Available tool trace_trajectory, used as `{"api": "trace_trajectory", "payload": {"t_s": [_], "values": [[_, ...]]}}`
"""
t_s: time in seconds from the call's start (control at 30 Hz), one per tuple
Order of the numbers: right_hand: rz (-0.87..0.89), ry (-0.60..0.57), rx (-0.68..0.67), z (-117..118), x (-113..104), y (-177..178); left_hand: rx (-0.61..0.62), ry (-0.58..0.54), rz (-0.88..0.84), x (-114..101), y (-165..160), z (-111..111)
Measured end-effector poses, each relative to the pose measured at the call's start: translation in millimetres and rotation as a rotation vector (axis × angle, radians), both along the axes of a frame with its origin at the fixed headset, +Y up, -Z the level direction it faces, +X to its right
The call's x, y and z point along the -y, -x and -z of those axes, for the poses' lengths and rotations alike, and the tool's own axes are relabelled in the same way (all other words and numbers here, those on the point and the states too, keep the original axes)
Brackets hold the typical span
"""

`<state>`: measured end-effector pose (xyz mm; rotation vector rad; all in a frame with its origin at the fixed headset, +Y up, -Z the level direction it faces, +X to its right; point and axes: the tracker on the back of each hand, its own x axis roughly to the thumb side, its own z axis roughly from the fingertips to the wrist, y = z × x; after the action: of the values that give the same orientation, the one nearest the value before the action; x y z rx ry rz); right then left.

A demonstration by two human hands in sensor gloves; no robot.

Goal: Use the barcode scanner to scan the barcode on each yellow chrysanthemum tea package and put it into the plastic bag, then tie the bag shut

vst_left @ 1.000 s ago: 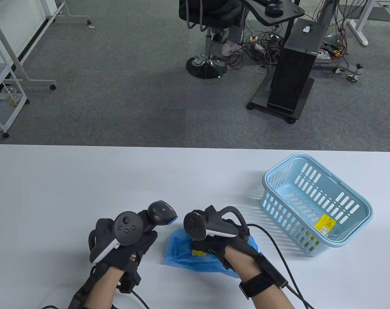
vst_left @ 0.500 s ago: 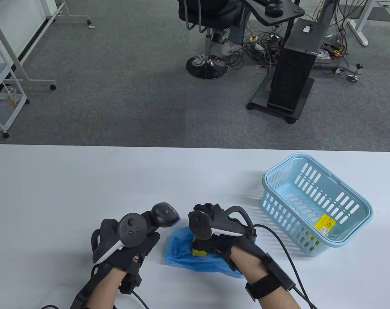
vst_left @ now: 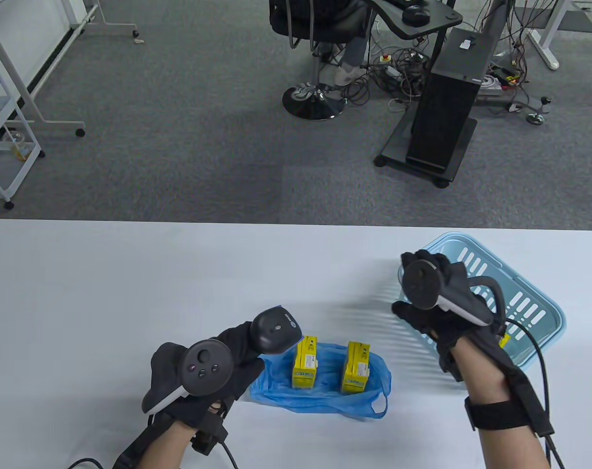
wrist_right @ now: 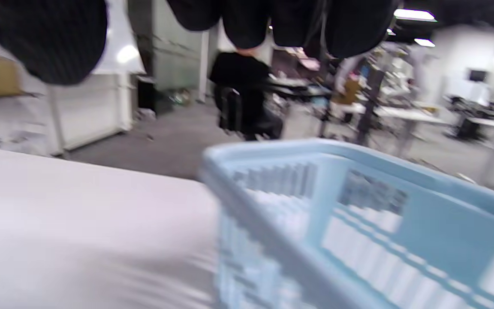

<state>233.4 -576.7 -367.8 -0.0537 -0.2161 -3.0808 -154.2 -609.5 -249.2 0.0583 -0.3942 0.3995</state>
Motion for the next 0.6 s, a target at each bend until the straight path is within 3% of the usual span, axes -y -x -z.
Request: {"api": "trace_trajectory", "payload": {"t_s": [0.1,0.23,0.6], "values": [[-0.031,0.104,0.122,10.3,1.2,-37.9,0.069,-0.014,-0.012,-6.6,-6.9,-7.7],[-0.093,0.204,0.201,24.6,22.3,-67.7,0.187,-0.039,-0.052,-15.7,-20.4,-20.3],[-0.085,0.505,0.387,45.6,84.5,-106.5,0.27,-0.062,-0.046,-24.0,-31.8,-33.3]]}}
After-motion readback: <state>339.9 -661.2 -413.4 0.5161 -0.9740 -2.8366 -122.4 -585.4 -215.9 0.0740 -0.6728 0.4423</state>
